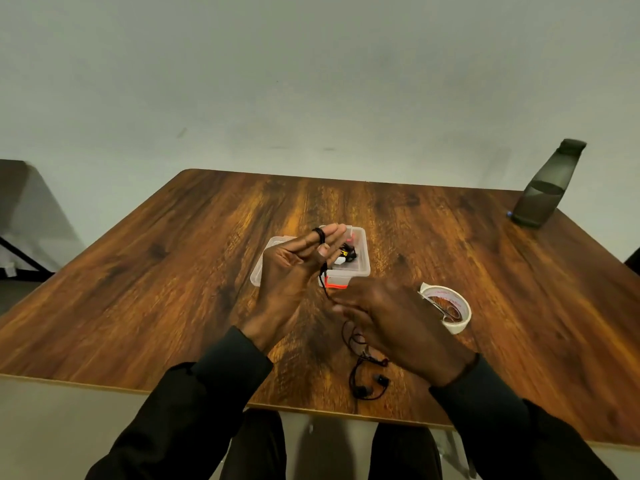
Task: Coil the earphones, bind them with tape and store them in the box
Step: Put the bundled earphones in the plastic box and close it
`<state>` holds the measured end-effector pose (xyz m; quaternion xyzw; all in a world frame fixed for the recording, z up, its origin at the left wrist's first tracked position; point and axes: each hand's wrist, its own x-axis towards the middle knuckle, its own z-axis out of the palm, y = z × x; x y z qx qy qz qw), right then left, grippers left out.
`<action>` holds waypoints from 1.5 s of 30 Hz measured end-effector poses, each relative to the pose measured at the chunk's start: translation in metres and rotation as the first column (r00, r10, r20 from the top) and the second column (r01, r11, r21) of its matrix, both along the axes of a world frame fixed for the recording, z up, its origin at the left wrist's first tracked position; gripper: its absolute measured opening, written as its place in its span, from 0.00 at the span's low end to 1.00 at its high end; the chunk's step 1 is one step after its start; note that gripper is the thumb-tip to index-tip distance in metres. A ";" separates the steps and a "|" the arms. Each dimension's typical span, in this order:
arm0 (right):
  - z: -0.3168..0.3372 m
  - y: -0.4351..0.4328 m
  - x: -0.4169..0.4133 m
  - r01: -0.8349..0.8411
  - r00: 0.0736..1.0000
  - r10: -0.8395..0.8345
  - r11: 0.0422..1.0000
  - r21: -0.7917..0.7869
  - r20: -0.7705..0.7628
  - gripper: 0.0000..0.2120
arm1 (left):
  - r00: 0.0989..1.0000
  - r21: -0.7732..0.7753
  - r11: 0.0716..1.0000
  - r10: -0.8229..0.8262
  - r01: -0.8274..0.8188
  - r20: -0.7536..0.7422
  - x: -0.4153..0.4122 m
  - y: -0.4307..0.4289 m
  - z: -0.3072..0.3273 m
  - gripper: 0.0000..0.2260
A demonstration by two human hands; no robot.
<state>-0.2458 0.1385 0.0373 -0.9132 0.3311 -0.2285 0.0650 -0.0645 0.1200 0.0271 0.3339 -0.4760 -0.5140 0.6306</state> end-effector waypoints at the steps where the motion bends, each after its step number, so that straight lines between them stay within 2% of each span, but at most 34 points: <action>1: 0.008 -0.003 0.000 0.001 0.999 0.001 0.999 -0.042 0.044 0.07 | 0.999 0.017 1.000 0.017 -0.017 0.028 0.000 0.003 -0.001 0.18; 5: 0.034 -0.023 0.000 0.057 0.984 -0.029 0.986 -0.159 0.176 0.06 | 0.967 0.027 0.999 0.037 -0.045 0.253 -0.012 0.013 -0.005 0.13; 6: 0.037 -0.029 0.000 0.075 0.981 -0.041 0.981 -0.178 0.189 0.05 | 0.965 0.062 0.998 0.017 -0.034 0.260 -0.013 0.013 -0.007 0.13; 10: 0.035 -0.052 0.000 0.085 0.952 -0.032 0.983 -0.164 0.304 0.03 | 0.993 0.224 0.972 -0.093 0.077 0.066 -0.016 0.015 -0.003 0.17; 14: 0.019 -0.063 -0.001 0.107 0.851 -0.081 0.994 -0.019 0.519 0.04 | 0.967 0.266 0.934 -0.204 0.240 -0.156 -0.010 0.018 0.001 0.15; 17: 0.005 -0.066 -0.006 0.108 0.772 -0.198 0.977 0.182 0.604 0.05 | 0.895 0.136 0.928 -0.284 0.347 -0.344 -0.004 0.017 0.011 0.10; 21: -0.025 -0.048 -0.003 -0.054 0.772 -0.247 0.893 0.447 0.585 0.07 | 0.877 -0.007 0.946 -0.304 0.325 -0.373 0.003 0.008 0.024 0.10; 24: -0.042 -0.027 0.006 -0.136 0.811 -0.205 0.844 0.518 0.548 0.11 | 0.876 -0.042 0.955 -0.287 0.295 -0.388 0.006 -0.003 0.030 0.10; 26: -0.044 -0.014 0.011 -0.146 0.834 -0.170 0.849 0.507 0.524 0.12 | 0.912 -0.030 0.974 -0.223 0.226 -0.344 0.008 -0.008 0.027 0.10; 28: -0.041 -0.005 0.012 -0.128 0.855 -0.149 0.867 0.482 0.497 0.11 | 0.991 -0.007 0.998 -0.058 0.058 -0.121 0.007 -0.008 0.022 0.11; 29: -0.037 -0.003 0.011 -0.112 0.864 -0.141 0.882 0.457 0.484 0.10 | 1.000 -0.025 0.999 0.021 -0.020 0.024 0.006 -0.007 0.019 0.12; 31: -0.025 -0.004 0.007 -0.073 0.876 -0.112 0.930 0.359 0.469 0.09 | 0.968 -0.087 0.993 0.095 -0.077 0.234 0.003 -0.005 0.010 0.13; 35: -0.005 -0.013 0.000 -0.001 0.870 -0.085 0.985 0.173 0.486 0.06 | 0.883 -0.139 0.989 0.112 -0.054 0.457 -0.005 -0.005 -0.008 0.12; 38: 0.003 -0.018 -0.003 0.030 0.879 -0.069 0.996 0.088 0.472 0.04 | 0.884 -0.107 0.994 0.033 0.019 0.465 -0.013 0.000 -0.015 0.12; 42: 0.010 -0.030 -0.011 0.073 0.903 -0.051 0.997 -0.034 0.427 0.05 | 0.938 0.022 0.996 -0.086 0.084 0.335 -0.016 0.014 -0.014 0.17; 45: 0.010 -0.040 -0.015 0.096 0.898 -0.069 0.994 -0.042 0.435 0.03 | 0.956 0.112 0.975 -0.210 0.190 0.207 -0.017 0.023 -0.014 0.16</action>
